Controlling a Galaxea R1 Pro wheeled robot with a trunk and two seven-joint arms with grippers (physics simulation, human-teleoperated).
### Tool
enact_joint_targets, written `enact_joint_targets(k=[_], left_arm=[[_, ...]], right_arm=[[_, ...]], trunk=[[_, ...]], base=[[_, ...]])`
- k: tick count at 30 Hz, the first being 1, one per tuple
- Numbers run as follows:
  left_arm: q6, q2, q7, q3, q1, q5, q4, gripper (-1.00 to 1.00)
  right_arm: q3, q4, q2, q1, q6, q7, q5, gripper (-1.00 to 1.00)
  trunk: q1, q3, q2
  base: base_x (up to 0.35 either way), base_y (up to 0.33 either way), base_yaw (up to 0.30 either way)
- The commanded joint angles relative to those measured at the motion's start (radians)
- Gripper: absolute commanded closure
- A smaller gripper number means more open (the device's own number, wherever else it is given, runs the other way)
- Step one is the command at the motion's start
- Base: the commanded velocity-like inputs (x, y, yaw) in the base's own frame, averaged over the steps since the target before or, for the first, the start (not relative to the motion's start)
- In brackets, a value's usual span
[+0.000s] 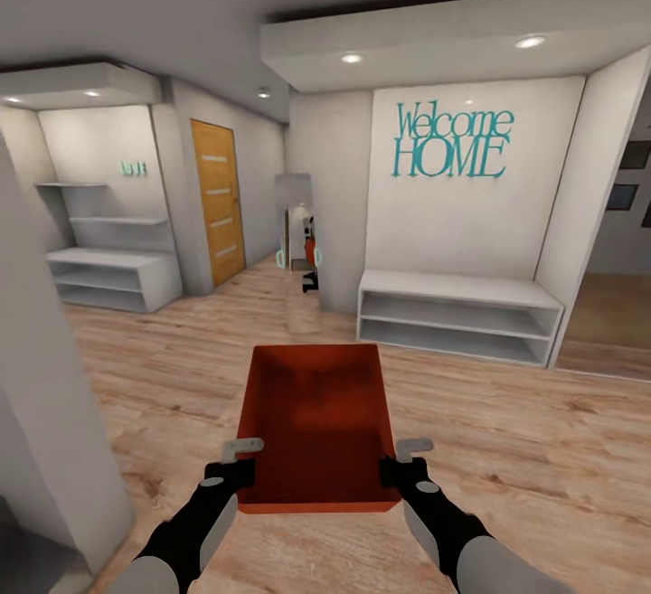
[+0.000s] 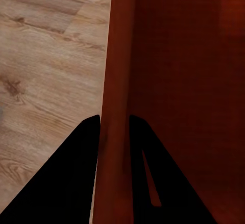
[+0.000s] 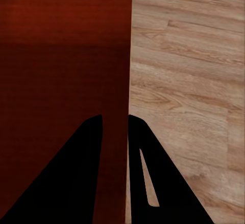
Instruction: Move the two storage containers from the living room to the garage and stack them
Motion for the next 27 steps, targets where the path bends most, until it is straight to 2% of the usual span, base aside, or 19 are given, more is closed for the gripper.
enact_joint_targets(k=[1, 27], left_arm=[[0.001, 0.006, 0.016, 0.012, -0.001, -0.012, -0.006, 1.00], [0.000, 0.006, 0.016, 0.012, -0.001, -0.013, -0.006, 1.00]], right_arm=[[-0.017, 0.003, -0.016, -0.001, -0.004, -0.008, -0.013, 1.00], [-0.017, 0.003, -0.016, -0.001, -0.004, -0.009, -0.015, 1.00]], trunk=[[0.001, -0.001, -0.001], [0.001, -0.001, -0.001]], base=[[0.325, 0.000, 0.000], [0.325, 0.000, 0.002]])
